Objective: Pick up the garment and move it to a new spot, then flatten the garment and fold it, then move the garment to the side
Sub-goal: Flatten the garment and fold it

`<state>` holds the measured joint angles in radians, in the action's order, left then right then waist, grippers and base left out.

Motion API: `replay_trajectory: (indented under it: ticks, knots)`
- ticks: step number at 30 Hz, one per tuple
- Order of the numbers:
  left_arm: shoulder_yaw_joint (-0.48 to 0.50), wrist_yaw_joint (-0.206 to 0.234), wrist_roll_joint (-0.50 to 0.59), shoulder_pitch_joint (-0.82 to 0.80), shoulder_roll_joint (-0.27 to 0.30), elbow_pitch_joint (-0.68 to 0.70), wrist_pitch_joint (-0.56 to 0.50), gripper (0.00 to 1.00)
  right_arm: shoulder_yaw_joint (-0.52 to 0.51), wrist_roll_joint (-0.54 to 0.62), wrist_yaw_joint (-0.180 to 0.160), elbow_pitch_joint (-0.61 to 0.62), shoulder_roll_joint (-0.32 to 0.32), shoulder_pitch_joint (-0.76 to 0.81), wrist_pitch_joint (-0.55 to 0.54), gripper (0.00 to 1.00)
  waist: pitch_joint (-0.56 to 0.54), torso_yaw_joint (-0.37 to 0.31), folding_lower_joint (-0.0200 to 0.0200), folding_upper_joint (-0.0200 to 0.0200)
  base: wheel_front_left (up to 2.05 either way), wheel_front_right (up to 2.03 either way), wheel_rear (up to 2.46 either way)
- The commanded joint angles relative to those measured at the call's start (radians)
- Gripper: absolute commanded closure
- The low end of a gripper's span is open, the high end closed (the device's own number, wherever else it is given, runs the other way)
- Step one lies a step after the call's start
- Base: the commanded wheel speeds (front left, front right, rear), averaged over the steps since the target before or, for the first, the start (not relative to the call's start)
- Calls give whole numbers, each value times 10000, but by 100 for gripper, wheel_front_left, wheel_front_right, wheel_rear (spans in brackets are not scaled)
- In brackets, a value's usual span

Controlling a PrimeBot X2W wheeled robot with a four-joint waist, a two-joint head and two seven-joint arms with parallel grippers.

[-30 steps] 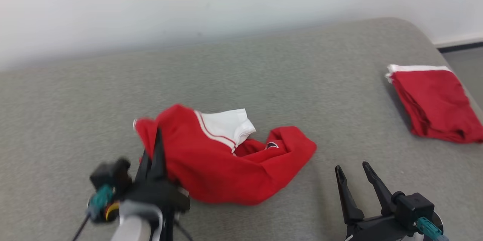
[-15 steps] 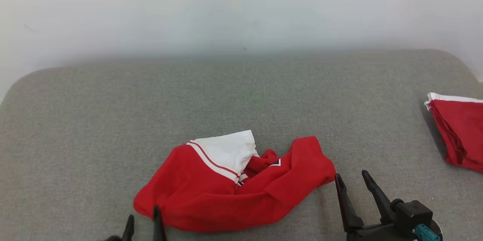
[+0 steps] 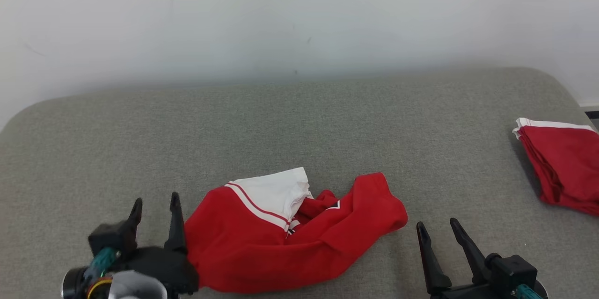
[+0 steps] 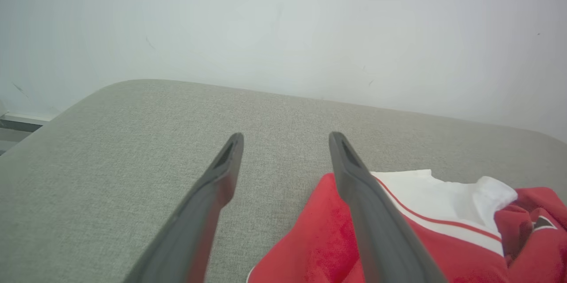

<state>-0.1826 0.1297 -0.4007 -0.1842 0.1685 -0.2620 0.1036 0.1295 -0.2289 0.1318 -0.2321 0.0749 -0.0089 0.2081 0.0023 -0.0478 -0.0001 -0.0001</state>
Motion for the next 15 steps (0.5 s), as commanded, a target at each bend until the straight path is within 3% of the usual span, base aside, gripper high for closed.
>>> replay_trajectory:
  ticks: [1,5,15]
  knots:
    - [-75,-96,104,-159,2,-79,-153,0,8,-5,-25,9,-22,-6,13,0,42,-156,1,1,0,0,0]
    - [-622,-539,104,-1516,236,-932,-1900,0,68,12,-25,14,20,-109,5,0,177,-567,1,1,0,0,0]
    - [-1681,-1555,524,-3944,671,-3523,-4122,0,228,3,-25,47,132,-318,-16,0,768,-1989,1,1,0,0,0]
